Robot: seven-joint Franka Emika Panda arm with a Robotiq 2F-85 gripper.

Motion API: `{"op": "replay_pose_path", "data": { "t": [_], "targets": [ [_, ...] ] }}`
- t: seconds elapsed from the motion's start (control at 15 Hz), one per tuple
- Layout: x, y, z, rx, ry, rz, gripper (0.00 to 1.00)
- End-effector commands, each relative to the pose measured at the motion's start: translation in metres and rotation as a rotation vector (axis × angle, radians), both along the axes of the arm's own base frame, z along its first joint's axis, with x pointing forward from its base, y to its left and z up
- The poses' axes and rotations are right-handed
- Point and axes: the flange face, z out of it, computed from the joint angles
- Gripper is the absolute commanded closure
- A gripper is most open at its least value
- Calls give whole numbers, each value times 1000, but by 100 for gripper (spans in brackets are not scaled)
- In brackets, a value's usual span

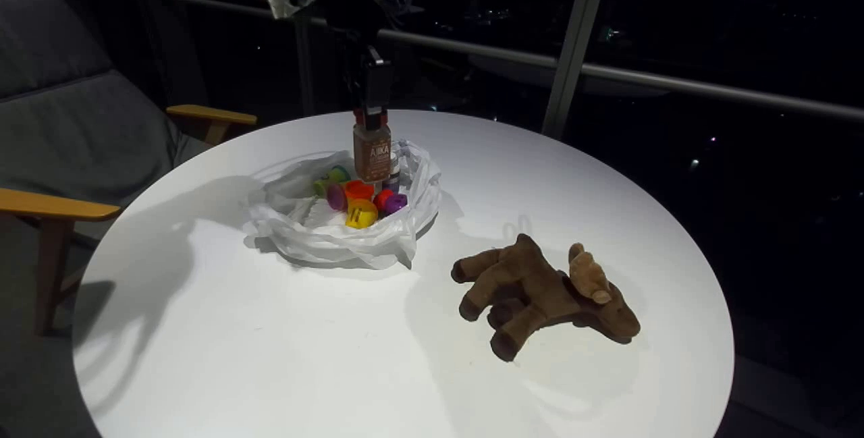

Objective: Remove the objects from the plastic and put them on the table.

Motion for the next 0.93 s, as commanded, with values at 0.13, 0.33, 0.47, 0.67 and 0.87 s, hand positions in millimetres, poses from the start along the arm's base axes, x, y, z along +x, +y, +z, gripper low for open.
{"op": "replay_pose_path", "data": {
  "t": [0.13,0.33,0.47,0.67,0.87],
  "targets": [
    [-94,-30,-13,9,-16,-165,76],
    [-126,-53,-32,0,4,-253,76],
    [-142,-68,-41,9,6,-300,76],
    [-153,-85,-51,24,-9,-340,76],
    [-152,-99,-65,32,-18,-367,76]
  ]
}}
